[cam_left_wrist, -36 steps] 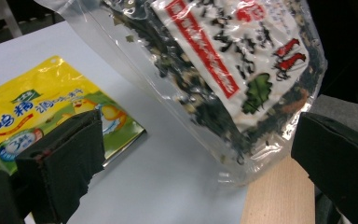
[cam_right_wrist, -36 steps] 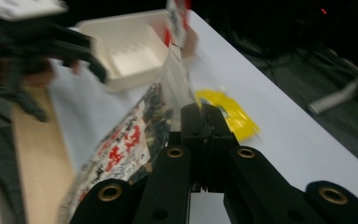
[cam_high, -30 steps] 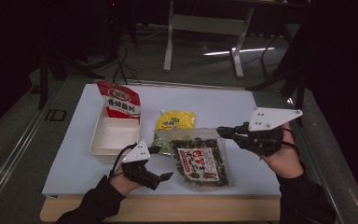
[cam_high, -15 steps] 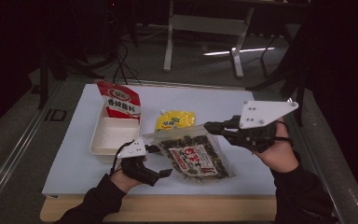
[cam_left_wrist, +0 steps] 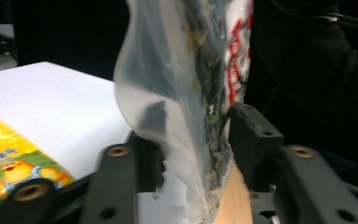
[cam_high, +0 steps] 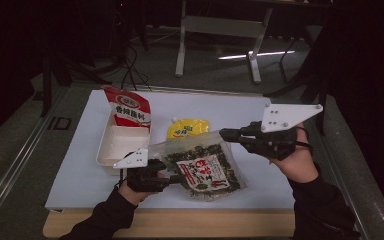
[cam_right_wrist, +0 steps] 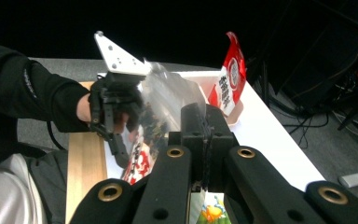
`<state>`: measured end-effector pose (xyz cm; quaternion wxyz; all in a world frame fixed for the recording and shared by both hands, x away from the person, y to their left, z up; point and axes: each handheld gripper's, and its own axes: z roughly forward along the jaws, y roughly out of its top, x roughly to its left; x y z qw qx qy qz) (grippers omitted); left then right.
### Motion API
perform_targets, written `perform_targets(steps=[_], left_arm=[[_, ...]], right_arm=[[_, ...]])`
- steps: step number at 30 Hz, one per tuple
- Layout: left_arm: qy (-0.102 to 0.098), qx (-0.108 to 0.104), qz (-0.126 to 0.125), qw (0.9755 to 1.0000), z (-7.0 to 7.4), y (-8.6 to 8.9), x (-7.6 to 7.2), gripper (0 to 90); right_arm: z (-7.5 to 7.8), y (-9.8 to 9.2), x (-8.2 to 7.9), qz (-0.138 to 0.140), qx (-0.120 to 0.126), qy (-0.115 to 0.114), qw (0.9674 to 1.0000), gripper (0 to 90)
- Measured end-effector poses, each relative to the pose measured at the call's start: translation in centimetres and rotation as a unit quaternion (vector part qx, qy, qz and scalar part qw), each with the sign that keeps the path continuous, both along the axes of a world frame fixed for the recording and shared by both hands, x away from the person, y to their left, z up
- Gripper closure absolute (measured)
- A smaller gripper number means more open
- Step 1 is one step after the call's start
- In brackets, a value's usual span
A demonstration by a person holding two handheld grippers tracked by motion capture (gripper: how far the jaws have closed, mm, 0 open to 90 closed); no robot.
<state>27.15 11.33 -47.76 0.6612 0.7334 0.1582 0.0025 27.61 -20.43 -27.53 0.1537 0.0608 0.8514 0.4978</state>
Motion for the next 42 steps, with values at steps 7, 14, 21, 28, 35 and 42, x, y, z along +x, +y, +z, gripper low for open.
perform_targets(steps=[7,14,21,28,35,42], left_arm=[[-0.022,0.042,0.011,0.9988,0.6,-0.6,-0.9,78.1],[-0.018,0.066,0.021,0.9974,1.4,-0.6,-0.9,79.1],[-0.018,0.076,0.031,0.9964,2.5,-0.3,-0.8,79.1],[-0.027,0.077,0.062,0.9948,4.2,1.3,-0.4,79.1],[-0.030,0.081,0.099,0.9913,5.8,4.0,0.1,79.1],[-0.048,0.094,0.150,0.9830,8.1,7.7,0.4,79.1]], right_arm=[[-1.1,-0.8,0.9,-0.035,-0.025,0.001,0.9991,89.5],[-2.1,-1.6,1.9,-0.047,-0.016,0.010,0.9987,86.5],[-2.5,-2.6,2.3,-0.062,0.011,0.011,0.9980,62.5],[-4.9,-5.0,3.8,-0.125,0.047,0.038,0.9903,45.0],[-8.7,-6.8,5.2,-0.165,0.088,0.100,0.9772,27.7],[-11.3,-7.2,5.3,-0.150,0.098,0.111,0.9777,14.4]])
